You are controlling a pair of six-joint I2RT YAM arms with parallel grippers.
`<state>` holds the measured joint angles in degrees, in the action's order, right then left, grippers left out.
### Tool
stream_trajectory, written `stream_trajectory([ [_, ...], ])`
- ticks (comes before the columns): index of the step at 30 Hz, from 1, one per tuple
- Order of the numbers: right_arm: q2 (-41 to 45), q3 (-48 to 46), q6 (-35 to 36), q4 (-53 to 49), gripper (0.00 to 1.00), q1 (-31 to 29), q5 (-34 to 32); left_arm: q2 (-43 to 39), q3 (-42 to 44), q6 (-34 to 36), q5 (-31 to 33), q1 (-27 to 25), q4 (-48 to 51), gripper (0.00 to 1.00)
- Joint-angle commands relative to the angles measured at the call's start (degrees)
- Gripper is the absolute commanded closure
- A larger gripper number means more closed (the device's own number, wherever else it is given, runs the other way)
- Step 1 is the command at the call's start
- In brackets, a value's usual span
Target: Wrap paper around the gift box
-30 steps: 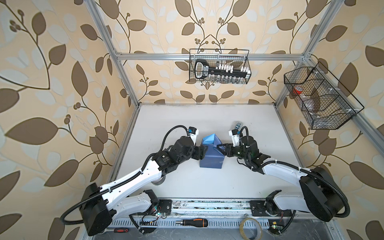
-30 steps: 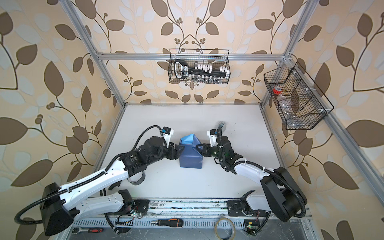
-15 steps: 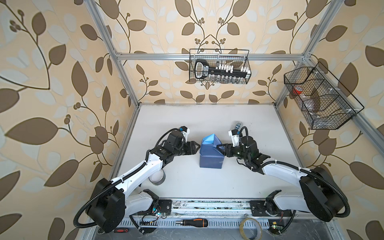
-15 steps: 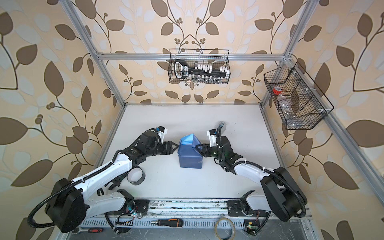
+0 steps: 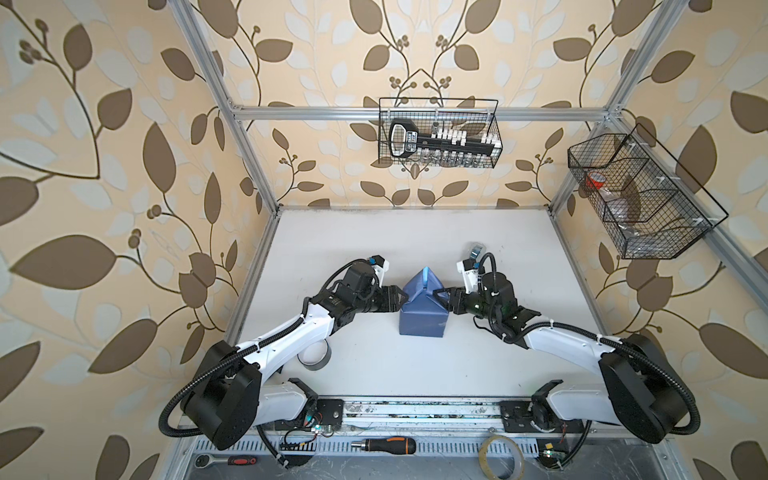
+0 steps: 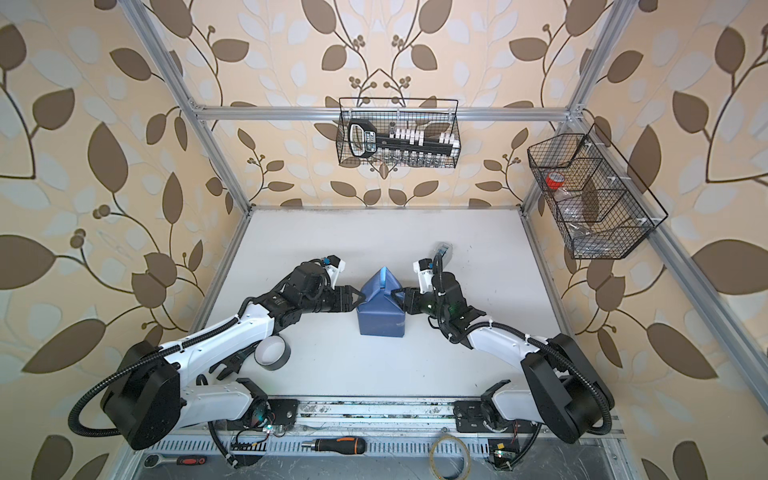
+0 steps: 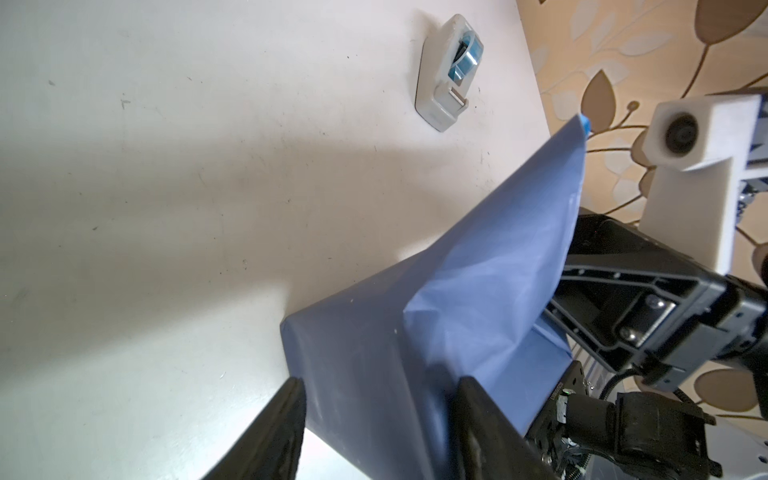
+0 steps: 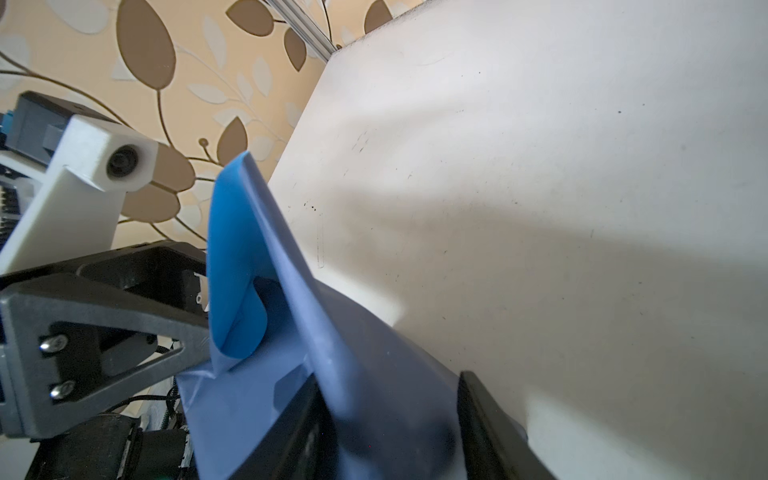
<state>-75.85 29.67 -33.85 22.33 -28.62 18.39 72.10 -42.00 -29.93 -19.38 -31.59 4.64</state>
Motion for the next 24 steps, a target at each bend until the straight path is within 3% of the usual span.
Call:
stream_trajectory([
  [1, -0.3, -0.9, 1.4, -4.5, 0.49, -0.6, -0.4, 0.8, -2.7, 2.5, 0.7, -0.4, -0.6, 0.4],
  [14, -0.4, 0.6, 5.6, -5.3, 0.49, -0.5, 1.0, 4.6, 0.0, 3.7, -0.5, -0.3, -5.1, 0.32],
  [20, 1.3, 1.7, 10.8, -8.3, 0.49, -0.1, -0.1, 4.1, -1.8, 8.1, -0.1, 1.0, -3.7, 0.24],
  [24, 0.8, 1.4, 11.8, -8.3, 0.5, -0.1, 1.2, 4.3, -5.4, 15.6, -2.0, 1.1, 0.3, 0.18],
])
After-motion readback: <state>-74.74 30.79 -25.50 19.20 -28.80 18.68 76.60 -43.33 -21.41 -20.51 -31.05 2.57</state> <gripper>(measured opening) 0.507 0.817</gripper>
